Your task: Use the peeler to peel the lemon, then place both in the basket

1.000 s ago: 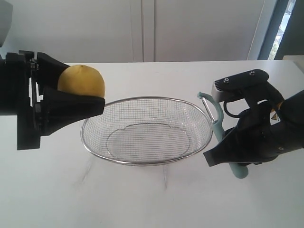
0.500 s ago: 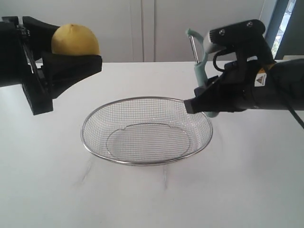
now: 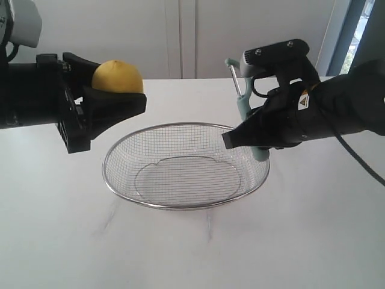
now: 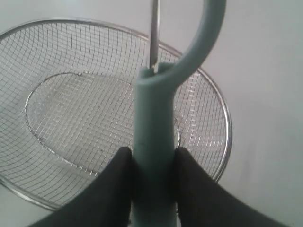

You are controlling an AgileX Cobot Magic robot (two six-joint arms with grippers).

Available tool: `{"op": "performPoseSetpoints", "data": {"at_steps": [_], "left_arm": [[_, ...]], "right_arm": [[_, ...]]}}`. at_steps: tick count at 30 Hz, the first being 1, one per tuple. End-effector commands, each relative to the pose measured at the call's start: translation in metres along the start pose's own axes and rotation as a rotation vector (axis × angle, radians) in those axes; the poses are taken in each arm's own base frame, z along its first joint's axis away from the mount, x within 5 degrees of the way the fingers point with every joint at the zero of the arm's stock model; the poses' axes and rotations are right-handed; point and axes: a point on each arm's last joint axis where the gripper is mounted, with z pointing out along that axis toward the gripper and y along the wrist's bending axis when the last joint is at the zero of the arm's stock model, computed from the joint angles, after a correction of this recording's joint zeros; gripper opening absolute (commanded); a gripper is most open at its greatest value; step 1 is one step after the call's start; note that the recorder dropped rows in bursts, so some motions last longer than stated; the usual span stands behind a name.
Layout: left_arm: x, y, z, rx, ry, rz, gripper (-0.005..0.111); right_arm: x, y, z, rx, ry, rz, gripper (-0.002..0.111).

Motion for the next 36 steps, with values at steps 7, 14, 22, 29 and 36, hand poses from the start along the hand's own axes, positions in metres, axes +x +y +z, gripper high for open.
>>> {"op": "performPoseSetpoints", "data": {"at_steps": [7,14,22,29,36], "left_arm": [[-0.003,-0.011,0.000,0.141,-0.051,0.179,0.000],[-0.002,-0.012,0.000,0.146,-0.036,0.191,0.000],[-0.002,-0.012,0.000,0.147,-0.035,0.198,0.000],[0.001,-0.012,0.000,0.147,-0.011,0.214,0.000],[0.001,-0.010,0.001,0.133,-0.001,0.214,0.000]], "right_arm": [[0.003,0.030,-0.005,-0.105,0.036,-0.033,0.000],[0.007,0.053,-0.008,-0.180,0.057,-0.018,0.000],[0.011,0.060,-0.009,-0.215,0.110,-0.016,0.000],[0.007,0.066,-0.013,-0.269,0.127,-0.001,0.000],[0.002,0.076,-0.016,-0.380,0.149,-0.025,0.000]]}}
